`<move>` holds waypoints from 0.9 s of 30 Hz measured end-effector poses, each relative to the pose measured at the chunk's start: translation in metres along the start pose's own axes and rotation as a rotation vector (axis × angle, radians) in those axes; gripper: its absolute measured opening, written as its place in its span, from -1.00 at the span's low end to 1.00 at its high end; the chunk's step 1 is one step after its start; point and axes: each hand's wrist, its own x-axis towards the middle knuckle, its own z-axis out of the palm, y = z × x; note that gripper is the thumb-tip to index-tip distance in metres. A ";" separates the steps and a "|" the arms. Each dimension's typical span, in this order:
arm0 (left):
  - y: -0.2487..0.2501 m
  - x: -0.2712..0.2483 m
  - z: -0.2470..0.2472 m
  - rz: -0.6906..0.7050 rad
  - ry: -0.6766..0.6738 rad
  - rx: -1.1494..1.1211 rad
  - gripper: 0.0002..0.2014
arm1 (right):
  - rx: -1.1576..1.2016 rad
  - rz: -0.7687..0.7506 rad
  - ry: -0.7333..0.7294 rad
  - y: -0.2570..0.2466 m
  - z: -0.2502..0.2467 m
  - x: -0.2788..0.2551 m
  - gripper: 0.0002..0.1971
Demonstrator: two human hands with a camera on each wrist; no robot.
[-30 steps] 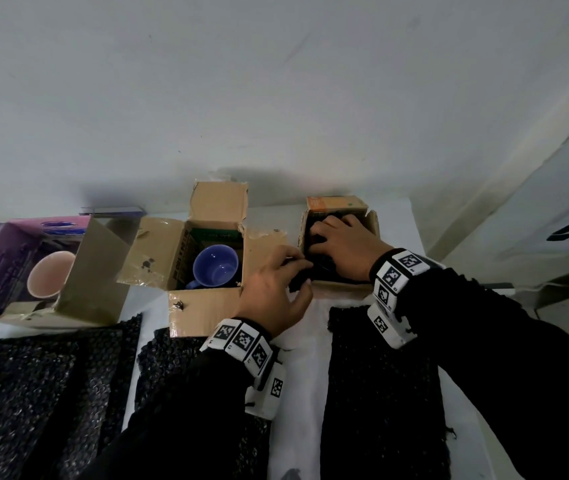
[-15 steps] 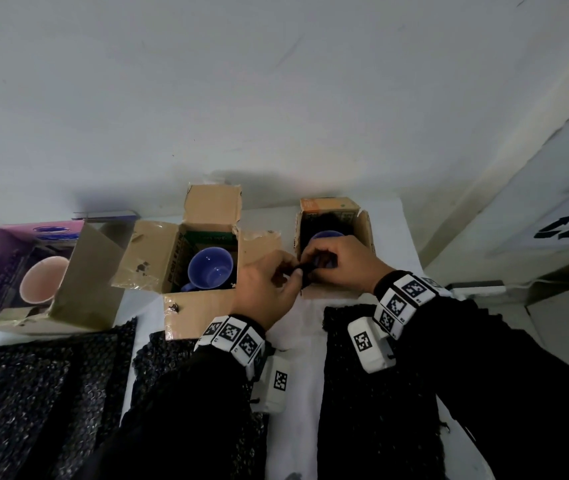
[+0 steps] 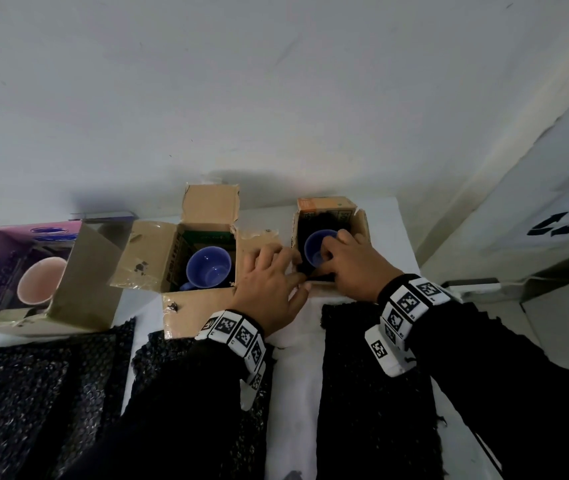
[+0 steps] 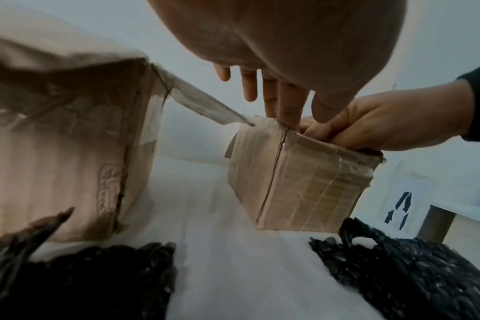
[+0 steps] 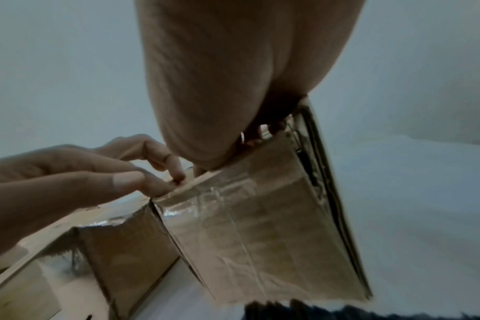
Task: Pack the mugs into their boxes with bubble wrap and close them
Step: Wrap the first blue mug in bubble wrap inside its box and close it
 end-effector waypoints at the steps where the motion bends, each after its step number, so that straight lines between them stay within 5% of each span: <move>1: 0.000 0.002 0.000 0.020 -0.013 0.016 -0.70 | -0.017 -0.004 -0.047 0.000 -0.002 0.002 -0.61; 3: 0.001 0.006 0.002 0.058 -0.057 0.031 -0.67 | 0.119 0.019 -0.041 0.002 -0.008 0.007 -0.64; 7: -0.001 0.005 0.007 0.091 -0.106 0.036 -0.63 | 0.321 0.168 0.248 0.015 -0.014 0.020 -0.64; 10: 0.000 0.008 0.010 0.061 -0.149 0.107 -0.73 | 0.154 0.214 0.094 0.017 -0.017 0.033 -0.44; 15: 0.004 0.014 0.011 0.043 -0.176 0.193 -0.85 | -0.049 0.217 0.006 0.019 -0.008 0.041 -0.44; 21: 0.014 0.008 0.010 0.005 -0.125 0.148 -0.76 | 0.020 0.243 0.267 0.022 -0.003 0.023 -0.54; 27: 0.025 0.013 0.006 -0.105 -0.276 0.166 -0.83 | 0.277 0.304 0.603 0.021 -0.004 -0.028 -0.64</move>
